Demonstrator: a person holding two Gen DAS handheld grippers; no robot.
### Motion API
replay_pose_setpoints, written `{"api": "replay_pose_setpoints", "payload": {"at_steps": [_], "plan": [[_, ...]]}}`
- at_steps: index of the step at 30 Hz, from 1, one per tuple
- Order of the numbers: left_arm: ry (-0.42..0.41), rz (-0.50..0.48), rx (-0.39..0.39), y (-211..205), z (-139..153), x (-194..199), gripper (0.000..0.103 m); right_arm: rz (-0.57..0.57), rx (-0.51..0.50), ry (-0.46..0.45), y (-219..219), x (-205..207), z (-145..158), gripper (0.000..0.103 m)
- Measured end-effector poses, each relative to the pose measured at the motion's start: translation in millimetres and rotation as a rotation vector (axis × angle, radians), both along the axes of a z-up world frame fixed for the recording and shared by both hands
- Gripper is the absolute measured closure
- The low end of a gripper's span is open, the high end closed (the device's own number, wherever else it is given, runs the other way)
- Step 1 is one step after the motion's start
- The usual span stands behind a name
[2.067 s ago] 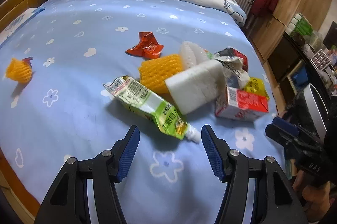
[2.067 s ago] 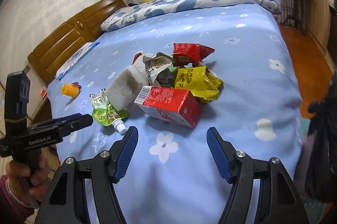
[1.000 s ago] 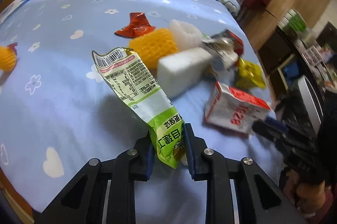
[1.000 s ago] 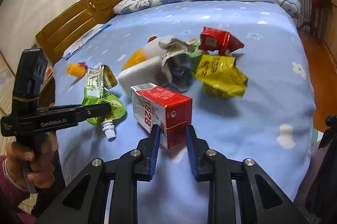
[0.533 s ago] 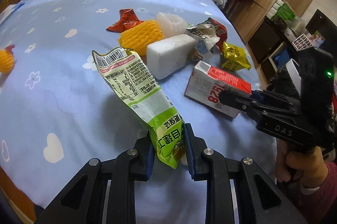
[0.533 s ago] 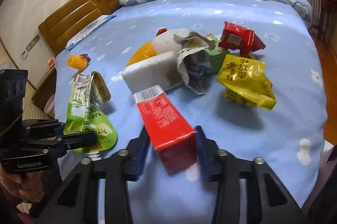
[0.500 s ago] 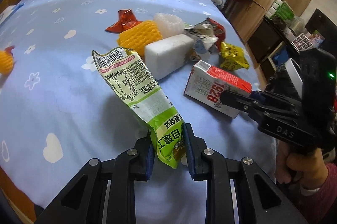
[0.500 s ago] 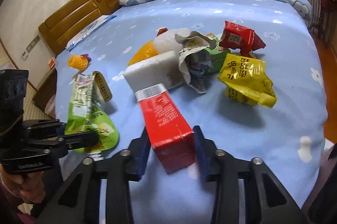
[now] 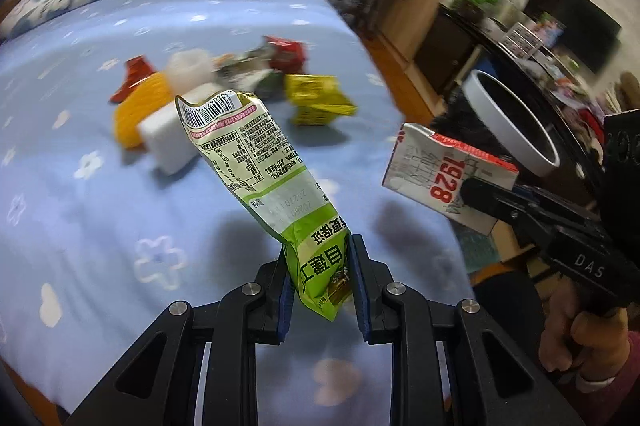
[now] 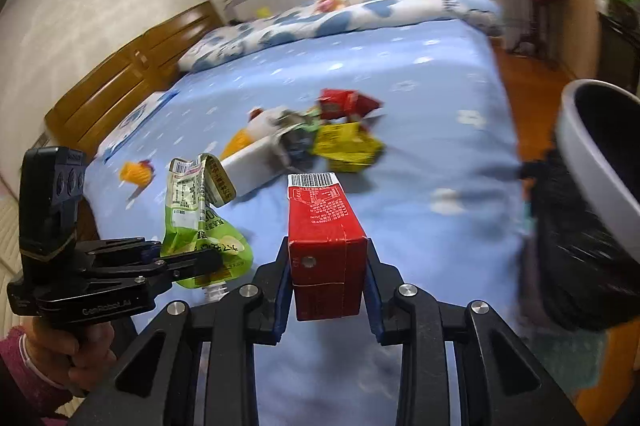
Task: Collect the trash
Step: 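Carry the green pouch and red carton in both tools over the bin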
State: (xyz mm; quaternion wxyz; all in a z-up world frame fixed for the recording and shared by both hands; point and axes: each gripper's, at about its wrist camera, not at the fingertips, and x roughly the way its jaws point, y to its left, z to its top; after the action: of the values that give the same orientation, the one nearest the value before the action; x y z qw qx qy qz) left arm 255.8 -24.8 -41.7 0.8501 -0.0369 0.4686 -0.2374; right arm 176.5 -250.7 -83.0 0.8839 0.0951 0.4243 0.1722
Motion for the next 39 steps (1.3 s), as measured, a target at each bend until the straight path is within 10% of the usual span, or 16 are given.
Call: {"api": "replay_pose_setpoints", "payload": {"at_steps": [39], "plan": [[-0.053, -0.371, 0.026, -197, 43, 59, 0.08, -0.391, -0.017, -0.08, -178, -42, 59, 0.072]]}}
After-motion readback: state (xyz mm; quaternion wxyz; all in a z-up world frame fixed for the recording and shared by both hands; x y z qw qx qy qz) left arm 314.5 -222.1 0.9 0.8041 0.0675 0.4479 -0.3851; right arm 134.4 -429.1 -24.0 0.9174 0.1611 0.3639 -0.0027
